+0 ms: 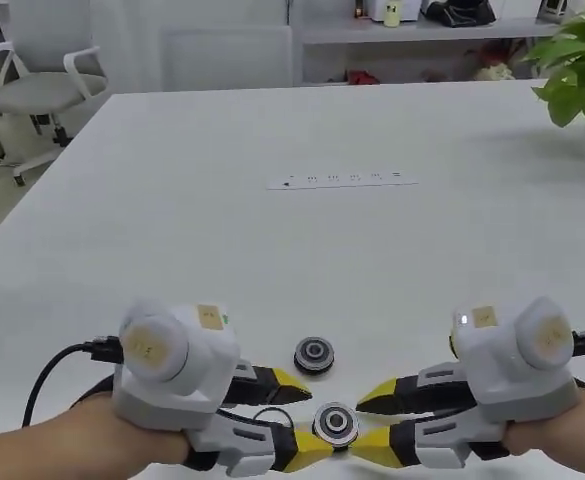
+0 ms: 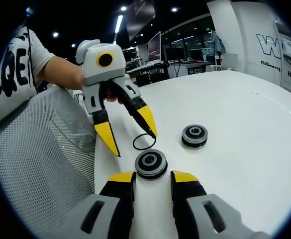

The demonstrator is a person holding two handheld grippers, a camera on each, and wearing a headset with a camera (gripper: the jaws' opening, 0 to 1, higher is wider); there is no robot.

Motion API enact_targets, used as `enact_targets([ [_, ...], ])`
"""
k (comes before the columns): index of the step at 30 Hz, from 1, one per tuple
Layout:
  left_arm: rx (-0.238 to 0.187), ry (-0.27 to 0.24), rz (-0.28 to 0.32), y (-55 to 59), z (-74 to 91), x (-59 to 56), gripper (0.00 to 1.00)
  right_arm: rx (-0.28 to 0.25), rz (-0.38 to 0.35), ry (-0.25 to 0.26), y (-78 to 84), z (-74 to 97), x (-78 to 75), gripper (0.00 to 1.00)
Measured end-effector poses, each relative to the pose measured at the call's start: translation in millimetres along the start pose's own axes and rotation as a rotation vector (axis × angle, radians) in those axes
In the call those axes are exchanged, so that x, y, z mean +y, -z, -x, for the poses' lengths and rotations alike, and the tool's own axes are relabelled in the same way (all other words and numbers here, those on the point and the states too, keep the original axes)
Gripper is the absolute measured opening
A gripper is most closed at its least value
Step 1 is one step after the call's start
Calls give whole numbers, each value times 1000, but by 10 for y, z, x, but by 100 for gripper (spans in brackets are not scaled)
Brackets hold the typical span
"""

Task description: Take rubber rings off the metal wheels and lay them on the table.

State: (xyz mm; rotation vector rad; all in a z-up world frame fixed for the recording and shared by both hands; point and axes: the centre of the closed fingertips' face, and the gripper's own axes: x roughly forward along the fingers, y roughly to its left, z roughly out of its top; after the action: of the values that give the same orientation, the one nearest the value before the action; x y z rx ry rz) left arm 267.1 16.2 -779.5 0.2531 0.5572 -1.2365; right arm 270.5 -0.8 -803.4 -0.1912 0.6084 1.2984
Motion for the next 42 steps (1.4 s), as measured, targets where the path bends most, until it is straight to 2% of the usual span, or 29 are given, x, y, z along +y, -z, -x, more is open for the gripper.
enact_targets([
  [20, 29, 15, -37, 24, -159, -8, 24, 2, -7, -5, 18, -23, 21, 23],
  [29, 34, -19, -46, 19, -181, 44, 14, -9, -6, -2, -4, -31, 17, 21],
  [42, 30, -46, -60, 17, -206, 36, 14, 3, 16, 6, 36, -41, 12, 19],
])
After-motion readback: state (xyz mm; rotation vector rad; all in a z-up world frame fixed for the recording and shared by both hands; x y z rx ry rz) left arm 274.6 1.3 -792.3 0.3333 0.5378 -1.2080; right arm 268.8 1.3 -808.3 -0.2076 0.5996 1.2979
